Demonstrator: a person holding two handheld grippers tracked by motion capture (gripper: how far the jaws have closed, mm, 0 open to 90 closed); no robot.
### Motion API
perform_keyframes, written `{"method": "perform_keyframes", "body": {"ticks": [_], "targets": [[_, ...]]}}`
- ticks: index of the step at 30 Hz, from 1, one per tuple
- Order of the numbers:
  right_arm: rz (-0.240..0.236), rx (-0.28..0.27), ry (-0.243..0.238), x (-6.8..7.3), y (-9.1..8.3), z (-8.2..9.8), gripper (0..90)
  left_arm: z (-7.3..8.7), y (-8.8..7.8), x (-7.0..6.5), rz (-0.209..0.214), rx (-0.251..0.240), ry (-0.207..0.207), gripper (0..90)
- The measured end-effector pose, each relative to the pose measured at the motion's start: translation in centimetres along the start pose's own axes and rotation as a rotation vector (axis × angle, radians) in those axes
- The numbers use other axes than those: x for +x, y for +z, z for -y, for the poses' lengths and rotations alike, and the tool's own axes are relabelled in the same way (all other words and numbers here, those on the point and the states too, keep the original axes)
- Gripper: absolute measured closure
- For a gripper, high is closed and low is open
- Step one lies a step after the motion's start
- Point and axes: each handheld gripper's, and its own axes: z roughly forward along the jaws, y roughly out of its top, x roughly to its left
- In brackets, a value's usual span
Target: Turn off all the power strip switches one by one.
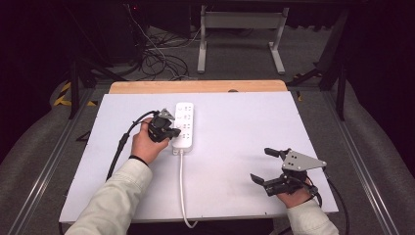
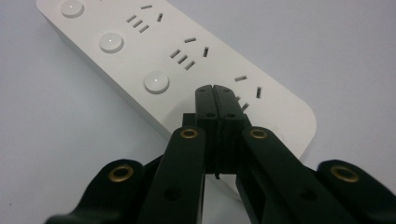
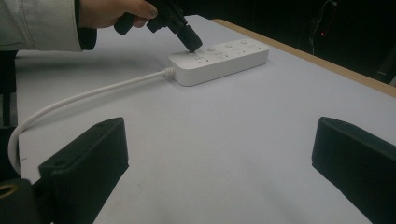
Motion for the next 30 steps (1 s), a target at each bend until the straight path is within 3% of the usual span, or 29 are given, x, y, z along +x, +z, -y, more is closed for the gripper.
{"method": "perform_keyframes", "body": {"ticks": [30], "targets": [[-0.007,0.007,0.000,0.15,0.09,0.00,4.1,0.33,0.23,-0.28,-0.029,-0.003,0.010,90.0]]}}
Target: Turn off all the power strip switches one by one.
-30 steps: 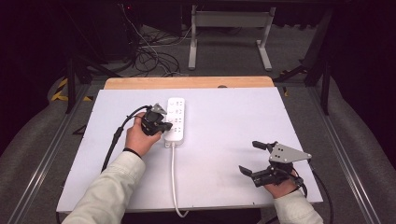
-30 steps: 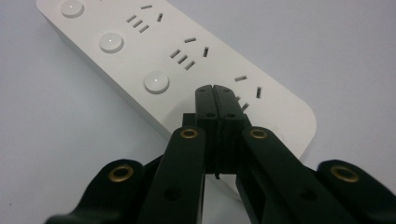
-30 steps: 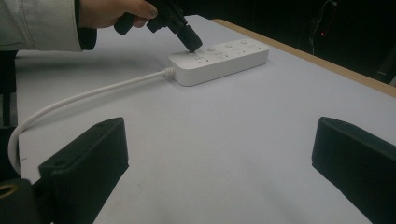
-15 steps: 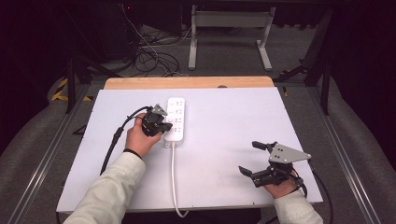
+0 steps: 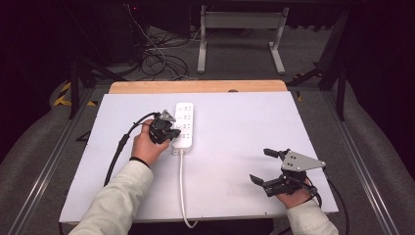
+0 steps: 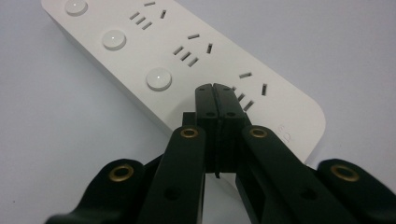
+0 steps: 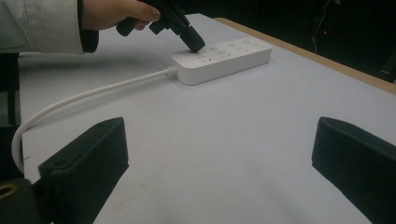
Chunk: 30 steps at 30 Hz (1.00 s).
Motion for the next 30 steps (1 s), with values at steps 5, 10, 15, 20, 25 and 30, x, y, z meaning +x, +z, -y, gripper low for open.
{"method": "perform_keyframes", "body": {"ticks": [5,10,15,20,25,30], "targets": [[0.001,0.004,0.002,0.06,0.03,0.01,4.1,-0.01,0.14,-0.52,-0.038,-0.007,0.016,90.0],[0.000,0.005,0.003,0.10,0.00,0.03,4.1,-0.01,0.15,-0.56,-0.040,-0.006,0.011,90.0],[-0.002,0.004,0.004,0.10,0.00,0.06,4.1,0.02,0.07,-0.55,-0.038,-0.002,-0.002,90.0],[-0.003,0.006,0.002,0.12,0.02,0.06,4.1,0.40,-0.15,-0.23,-0.034,-0.008,-0.024,90.0],[-0.003,0.008,0.002,0.14,0.11,0.03,4.1,0.42,-0.16,-0.32,-0.041,-0.008,-0.017,90.0],[-0.003,0.011,-0.001,0.12,0.20,0.03,4.1,0.34,0.06,-0.85,-0.064,-0.003,0.004,90.0]]}}
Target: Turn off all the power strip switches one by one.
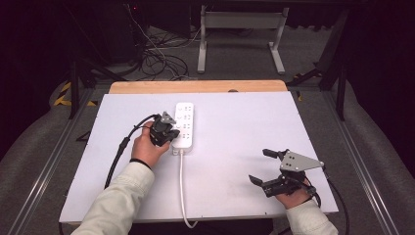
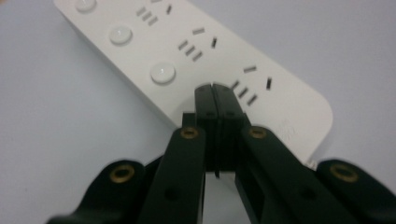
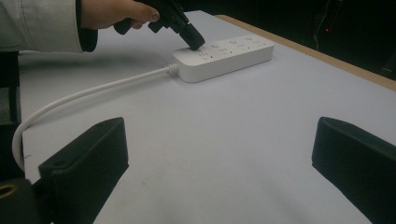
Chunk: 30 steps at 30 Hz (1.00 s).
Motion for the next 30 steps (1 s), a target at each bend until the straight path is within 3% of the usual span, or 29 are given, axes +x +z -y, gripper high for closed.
{"method": "perform_keyframes", "body": {"ticks": [5,7,9,11,13,16,23,30], "targets": [[-0.002,0.001,0.000,0.0,0.0,0.0,4.1,0.1,0.0,0.0,-0.007,-0.008,0.000,90.0],[0.000,-0.001,-0.002,0.0,-0.1,0.0,4.1,0.0,-0.1,0.3,0.012,-0.003,-0.026,90.0],[0.001,-0.006,0.001,-0.1,-0.1,0.0,4.1,-0.3,-0.6,0.4,0.004,-0.004,-0.013,90.0],[0.002,-0.006,0.003,-0.2,-0.2,0.1,4.1,-0.6,-1.4,0.8,0.049,-0.069,-0.048,90.0],[0.002,-0.004,0.007,-0.3,-0.1,0.1,4.1,-1.0,-1.8,1.1,0.048,-0.100,-0.068,90.0],[0.001,-0.002,0.008,-0.3,0.0,0.1,4.1,-1.5,-2.0,1.3,0.027,-0.102,-0.052,90.0],[-0.002,-0.003,0.008,-0.2,-0.2,0.1,4.1,-2.2,-1.3,2.0,0.014,-0.109,-0.072,90.0],[-0.003,-0.006,0.007,-0.3,-0.2,0.1,4.1,-1.9,0.6,3.0,0.005,-0.099,-0.081,90.0]]}}
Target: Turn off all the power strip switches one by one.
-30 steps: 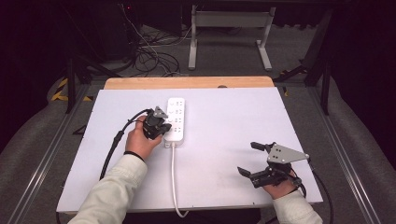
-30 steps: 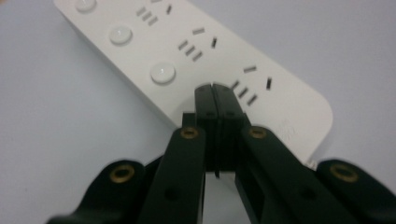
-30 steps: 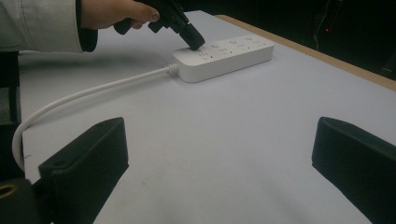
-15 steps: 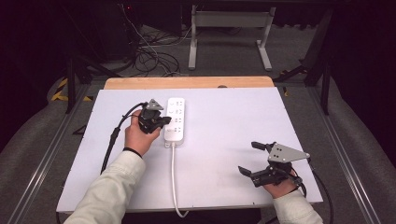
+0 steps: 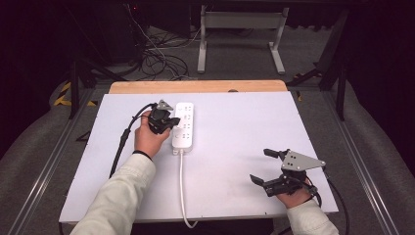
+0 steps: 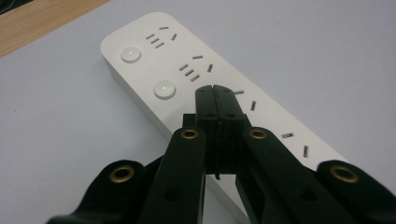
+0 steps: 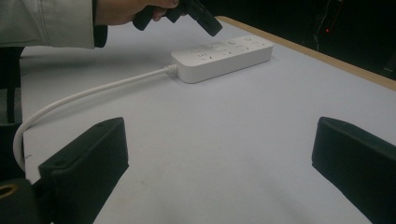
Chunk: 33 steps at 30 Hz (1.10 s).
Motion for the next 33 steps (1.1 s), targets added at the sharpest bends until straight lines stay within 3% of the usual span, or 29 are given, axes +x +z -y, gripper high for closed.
{"method": "perform_keyframes", "body": {"ticks": [12,29,33], "targets": [[-0.006,0.001,0.004,-0.1,0.1,0.1,4.1,0.4,1.3,0.2,0.005,0.016,0.003,90.0],[-0.009,0.004,0.000,-0.1,0.1,0.1,4.1,0.6,1.5,0.1,-0.007,0.022,0.004,90.0],[-0.007,0.005,-0.001,0.0,0.1,0.1,4.1,0.8,1.5,0.0,-0.004,0.014,-0.013,90.0]]}}
